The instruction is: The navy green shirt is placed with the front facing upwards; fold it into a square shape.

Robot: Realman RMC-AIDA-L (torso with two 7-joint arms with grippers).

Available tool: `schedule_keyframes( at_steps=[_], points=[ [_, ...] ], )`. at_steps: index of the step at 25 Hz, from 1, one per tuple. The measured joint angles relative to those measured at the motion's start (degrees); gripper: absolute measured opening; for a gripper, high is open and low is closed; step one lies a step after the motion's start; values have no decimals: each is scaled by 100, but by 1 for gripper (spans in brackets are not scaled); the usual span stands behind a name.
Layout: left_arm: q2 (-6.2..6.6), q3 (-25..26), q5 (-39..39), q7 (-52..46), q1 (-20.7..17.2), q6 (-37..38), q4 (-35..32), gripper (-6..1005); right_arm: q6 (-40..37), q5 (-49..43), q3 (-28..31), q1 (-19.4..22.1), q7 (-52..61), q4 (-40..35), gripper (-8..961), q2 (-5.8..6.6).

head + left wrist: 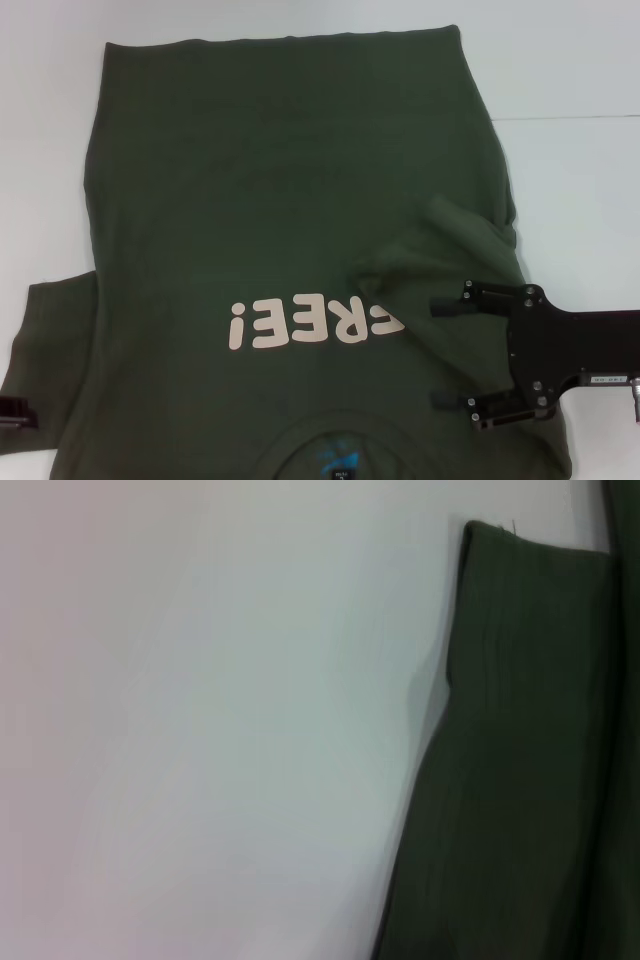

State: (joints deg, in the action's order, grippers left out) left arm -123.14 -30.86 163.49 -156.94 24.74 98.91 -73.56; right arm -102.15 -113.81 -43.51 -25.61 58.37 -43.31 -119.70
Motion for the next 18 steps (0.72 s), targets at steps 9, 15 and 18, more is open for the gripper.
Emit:
schedule_keyframes(
  at_steps=[9, 15, 18],
  points=[
    [1, 0, 8, -3, 3, -68, 63, 912, 21, 0, 0, -32, 6, -1, 939, 0],
    [1, -15, 8, -4, 15, -96, 80, 912, 21, 0, 0, -33, 7, -9, 939, 0],
    [1, -16, 8, -6, 27, -96, 84, 912, 20, 0, 0, -27, 7, -10, 939, 0]
  ],
)
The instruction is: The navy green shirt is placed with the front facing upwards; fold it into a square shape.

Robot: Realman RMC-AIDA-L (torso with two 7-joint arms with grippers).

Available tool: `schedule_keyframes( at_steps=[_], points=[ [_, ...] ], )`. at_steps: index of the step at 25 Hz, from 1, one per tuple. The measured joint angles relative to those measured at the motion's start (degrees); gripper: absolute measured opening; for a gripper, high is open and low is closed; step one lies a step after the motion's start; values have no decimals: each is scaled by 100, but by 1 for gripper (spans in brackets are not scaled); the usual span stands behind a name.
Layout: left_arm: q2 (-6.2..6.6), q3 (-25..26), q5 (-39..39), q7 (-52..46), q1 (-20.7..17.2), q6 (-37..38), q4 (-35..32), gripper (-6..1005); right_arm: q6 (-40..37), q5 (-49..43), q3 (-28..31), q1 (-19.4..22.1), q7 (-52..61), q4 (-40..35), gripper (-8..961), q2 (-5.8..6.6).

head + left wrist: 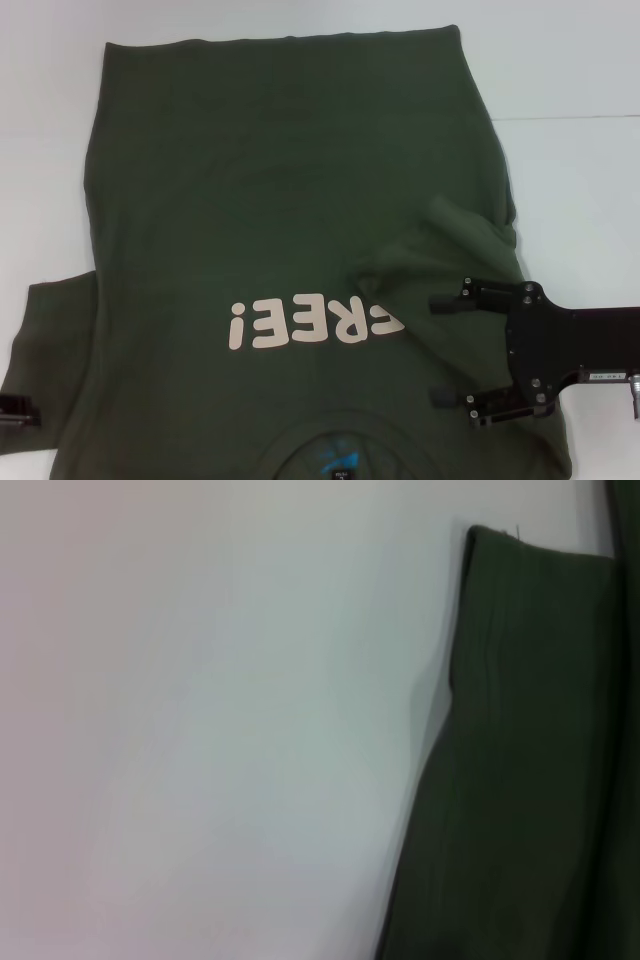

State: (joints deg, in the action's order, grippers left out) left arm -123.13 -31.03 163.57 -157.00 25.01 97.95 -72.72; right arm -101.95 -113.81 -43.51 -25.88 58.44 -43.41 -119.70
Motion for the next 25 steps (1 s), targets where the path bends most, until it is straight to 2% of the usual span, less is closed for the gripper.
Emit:
schedule_keyframes(
  at_steps=[25],
  points=[
    [64, 0, 0, 3, 251, 0, 272, 912, 21, 0, 1, -5, 0, -20, 939, 9]
  ],
)
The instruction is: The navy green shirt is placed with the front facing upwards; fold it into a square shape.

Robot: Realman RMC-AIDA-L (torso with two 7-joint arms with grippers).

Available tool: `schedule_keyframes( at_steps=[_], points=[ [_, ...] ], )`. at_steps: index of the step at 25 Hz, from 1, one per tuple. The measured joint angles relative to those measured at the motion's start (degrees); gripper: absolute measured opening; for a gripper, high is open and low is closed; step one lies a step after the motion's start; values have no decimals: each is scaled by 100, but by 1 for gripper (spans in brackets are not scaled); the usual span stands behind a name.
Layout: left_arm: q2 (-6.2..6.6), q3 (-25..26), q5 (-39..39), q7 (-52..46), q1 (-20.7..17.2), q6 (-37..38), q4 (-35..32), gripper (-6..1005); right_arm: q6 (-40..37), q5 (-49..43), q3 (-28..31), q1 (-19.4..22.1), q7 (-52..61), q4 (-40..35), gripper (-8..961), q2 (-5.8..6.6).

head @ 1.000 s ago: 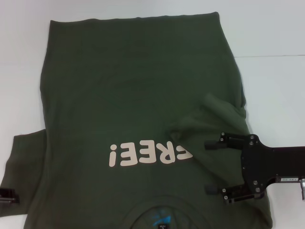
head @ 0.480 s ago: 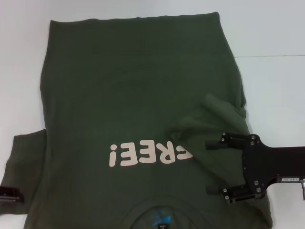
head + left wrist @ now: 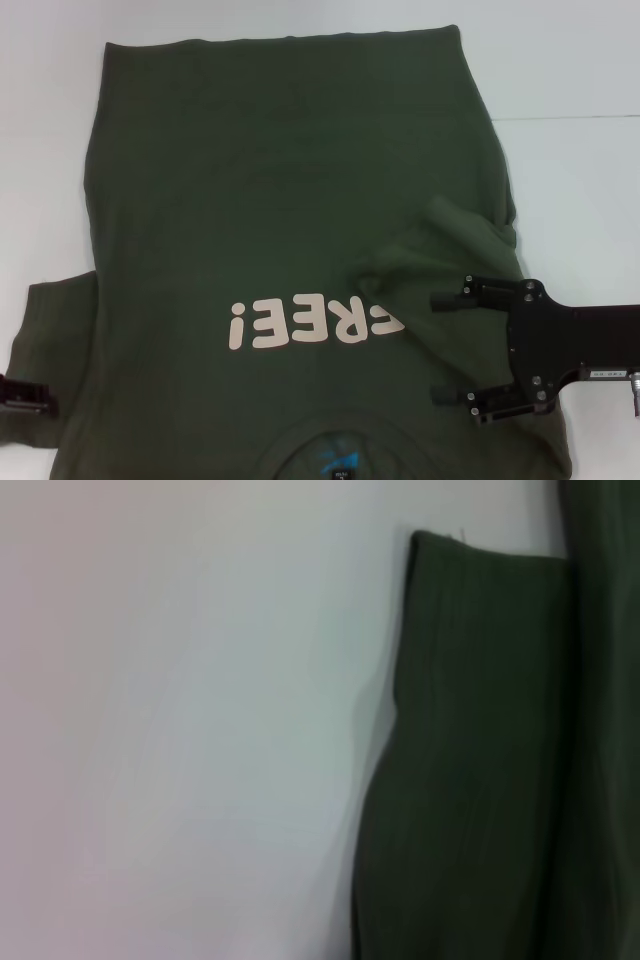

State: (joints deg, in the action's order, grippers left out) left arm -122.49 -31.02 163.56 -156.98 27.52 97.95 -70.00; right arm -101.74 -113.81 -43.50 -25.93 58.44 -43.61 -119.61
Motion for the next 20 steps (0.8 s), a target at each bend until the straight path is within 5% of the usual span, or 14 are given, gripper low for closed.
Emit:
schedule_keyframes(
  at_steps=[11, 20],
  points=[
    [6, -203, 0, 37, 114, -98, 136, 912, 25, 0, 0, 0, 0, -7, 939, 0],
    [16, -223, 8, 27, 144, -164, 159, 554, 34, 0, 0, -2, 0, -7, 938, 0]
  ],
)
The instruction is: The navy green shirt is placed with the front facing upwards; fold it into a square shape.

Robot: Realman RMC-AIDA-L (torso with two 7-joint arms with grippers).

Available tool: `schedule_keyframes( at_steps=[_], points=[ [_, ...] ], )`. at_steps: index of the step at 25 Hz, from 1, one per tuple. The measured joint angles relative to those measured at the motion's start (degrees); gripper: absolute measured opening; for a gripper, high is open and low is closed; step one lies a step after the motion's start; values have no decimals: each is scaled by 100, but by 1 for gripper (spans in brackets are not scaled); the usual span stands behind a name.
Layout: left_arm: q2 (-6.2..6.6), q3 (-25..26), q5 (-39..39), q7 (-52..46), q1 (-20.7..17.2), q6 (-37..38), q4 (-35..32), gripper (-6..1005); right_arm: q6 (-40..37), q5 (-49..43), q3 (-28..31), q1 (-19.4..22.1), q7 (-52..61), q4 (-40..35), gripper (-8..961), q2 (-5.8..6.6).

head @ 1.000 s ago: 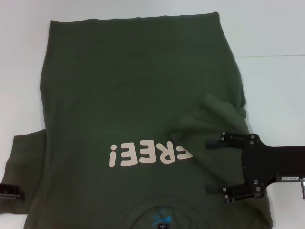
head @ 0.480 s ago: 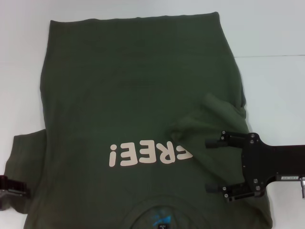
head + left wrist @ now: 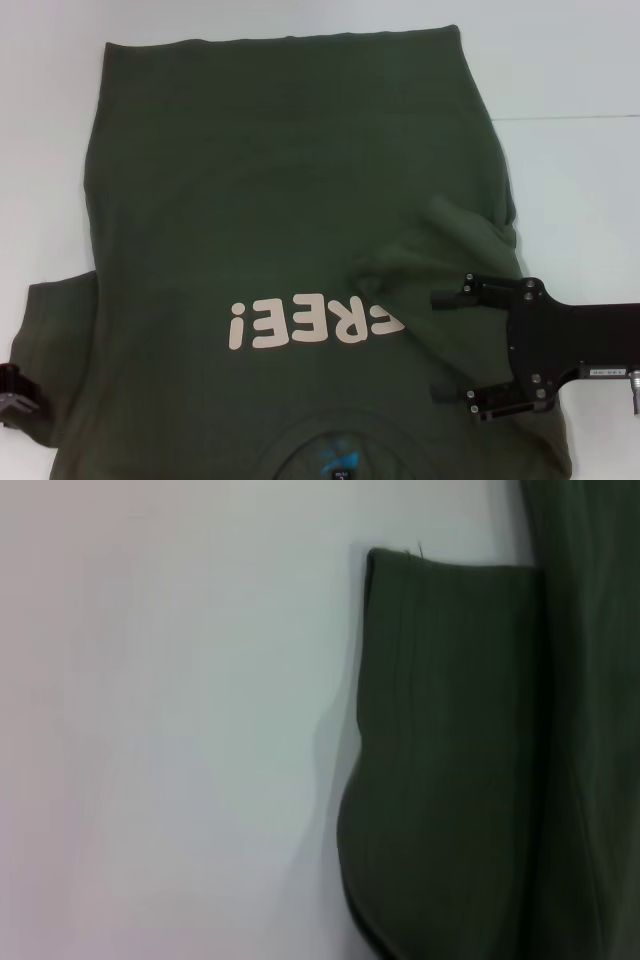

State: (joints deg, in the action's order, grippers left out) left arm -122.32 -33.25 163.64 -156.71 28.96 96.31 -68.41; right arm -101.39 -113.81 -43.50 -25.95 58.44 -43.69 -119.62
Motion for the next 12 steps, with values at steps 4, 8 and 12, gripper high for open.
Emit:
schedule_keyframes(
  at_steps=[4, 8, 12],
  points=[
    [1, -5, 2, 25, 12, -11, -2, 313, 1, 0, 0, -15, 1, 0, 938, 0],
    [9, -54, 2, 56, 16, -15, -8, 115, 5, 0, 0, -20, 6, 0, 938, -3],
    [9, -73, 2, 167, -14, -32, -84, 32, 12, 0, 2, -22, 8, 0, 939, -9]
  ],
)
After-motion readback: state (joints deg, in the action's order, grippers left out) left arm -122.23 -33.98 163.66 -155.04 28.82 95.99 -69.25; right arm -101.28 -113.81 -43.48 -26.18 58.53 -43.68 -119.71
